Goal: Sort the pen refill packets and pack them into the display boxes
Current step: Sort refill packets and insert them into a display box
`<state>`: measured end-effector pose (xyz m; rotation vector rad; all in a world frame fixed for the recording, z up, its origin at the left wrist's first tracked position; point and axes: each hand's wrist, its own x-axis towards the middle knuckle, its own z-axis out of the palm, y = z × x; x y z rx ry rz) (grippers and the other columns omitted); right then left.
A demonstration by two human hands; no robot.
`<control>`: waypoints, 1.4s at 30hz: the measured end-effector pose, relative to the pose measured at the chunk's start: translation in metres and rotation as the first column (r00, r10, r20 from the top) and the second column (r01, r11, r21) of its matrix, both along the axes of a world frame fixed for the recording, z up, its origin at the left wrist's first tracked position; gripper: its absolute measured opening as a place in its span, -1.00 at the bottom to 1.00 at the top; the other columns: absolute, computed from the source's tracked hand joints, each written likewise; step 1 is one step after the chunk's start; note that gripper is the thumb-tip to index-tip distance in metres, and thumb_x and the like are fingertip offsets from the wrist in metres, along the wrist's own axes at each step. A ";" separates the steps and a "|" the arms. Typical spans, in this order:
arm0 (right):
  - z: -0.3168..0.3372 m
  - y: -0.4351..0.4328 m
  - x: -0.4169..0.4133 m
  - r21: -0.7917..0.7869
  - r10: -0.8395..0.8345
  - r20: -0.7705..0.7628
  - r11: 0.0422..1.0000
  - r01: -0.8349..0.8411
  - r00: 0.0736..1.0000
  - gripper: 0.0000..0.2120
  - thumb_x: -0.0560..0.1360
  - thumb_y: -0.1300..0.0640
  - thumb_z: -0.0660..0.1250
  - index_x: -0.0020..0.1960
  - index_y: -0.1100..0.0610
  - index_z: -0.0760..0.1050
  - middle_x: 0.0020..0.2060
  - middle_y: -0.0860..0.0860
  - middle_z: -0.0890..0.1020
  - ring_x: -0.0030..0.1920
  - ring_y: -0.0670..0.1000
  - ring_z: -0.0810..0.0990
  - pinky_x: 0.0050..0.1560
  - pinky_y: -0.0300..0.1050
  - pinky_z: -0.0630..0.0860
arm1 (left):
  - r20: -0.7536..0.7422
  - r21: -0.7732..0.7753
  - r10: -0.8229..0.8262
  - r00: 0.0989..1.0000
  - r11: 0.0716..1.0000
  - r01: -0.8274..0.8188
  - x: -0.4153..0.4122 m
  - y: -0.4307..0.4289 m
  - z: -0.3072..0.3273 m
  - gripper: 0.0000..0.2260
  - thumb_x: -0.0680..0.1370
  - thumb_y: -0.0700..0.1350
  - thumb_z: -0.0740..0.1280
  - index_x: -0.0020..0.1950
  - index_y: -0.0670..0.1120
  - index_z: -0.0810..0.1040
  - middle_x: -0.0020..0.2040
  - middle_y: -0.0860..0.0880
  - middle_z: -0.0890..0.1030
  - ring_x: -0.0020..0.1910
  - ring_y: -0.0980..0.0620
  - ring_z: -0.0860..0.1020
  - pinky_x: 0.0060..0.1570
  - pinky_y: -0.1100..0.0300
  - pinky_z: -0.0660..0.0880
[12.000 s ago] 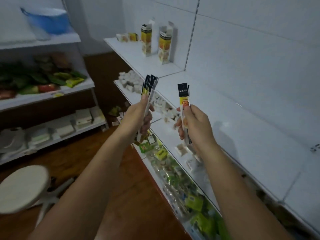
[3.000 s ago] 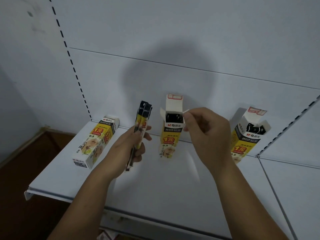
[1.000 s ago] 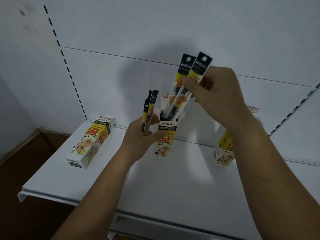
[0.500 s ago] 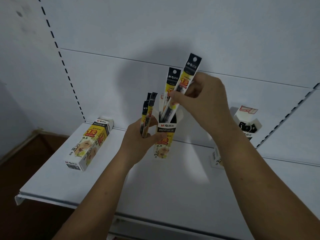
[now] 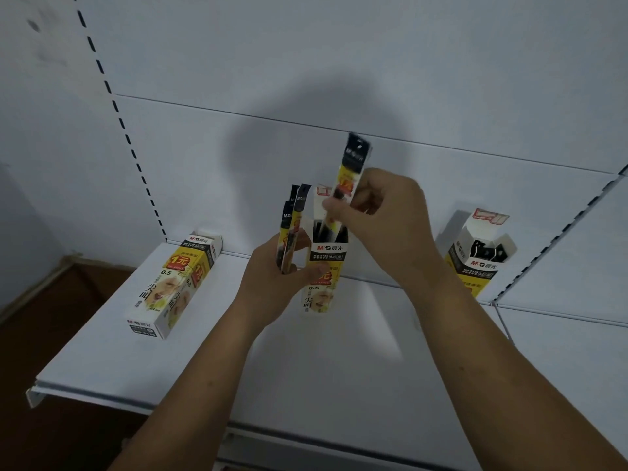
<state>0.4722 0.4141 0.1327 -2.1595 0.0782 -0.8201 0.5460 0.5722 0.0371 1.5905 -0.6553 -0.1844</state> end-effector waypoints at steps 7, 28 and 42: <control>0.033 -0.024 -0.009 -0.066 0.099 0.006 0.993 -0.099 0.995 -0.91 0.59 0.09 0.46 -0.02 0.08 0.72 -0.15 -0.07 0.76 -0.10 0.06 0.73 0.01 0.17 0.64 | 0.023 0.012 -0.037 0.999 0.999 0.036 -0.001 0.000 0.003 -0.74 0.54 -0.19 0.52 0.05 0.15 0.57 -0.03 0.44 0.65 -0.21 0.34 0.62 -0.32 0.47 0.46; 0.018 -0.032 -0.006 -0.151 0.191 -0.171 0.964 -0.218 0.967 -0.91 0.59 0.05 0.46 -0.06 -0.01 0.74 -0.10 -0.15 0.75 -0.13 -0.12 0.68 -0.18 -0.28 0.48 | 0.031 0.041 -0.010 0.999 0.999 0.009 -0.001 0.000 0.002 -0.72 0.53 -0.12 0.54 0.02 0.22 0.54 -0.06 0.50 0.61 -0.20 0.36 0.61 -0.31 0.46 0.48; 0.014 -0.027 -0.005 -0.062 0.197 -0.032 0.978 -0.199 0.980 -0.88 0.55 0.07 0.50 0.08 0.01 0.69 -0.09 -0.14 0.71 -0.19 -0.15 0.56 -0.18 -0.37 0.41 | -0.007 0.022 0.021 1.000 1.000 -0.021 0.002 0.000 -0.005 -0.75 0.51 -0.13 0.56 0.14 0.02 0.63 0.07 0.10 0.72 -0.28 0.32 0.58 -0.34 0.45 0.44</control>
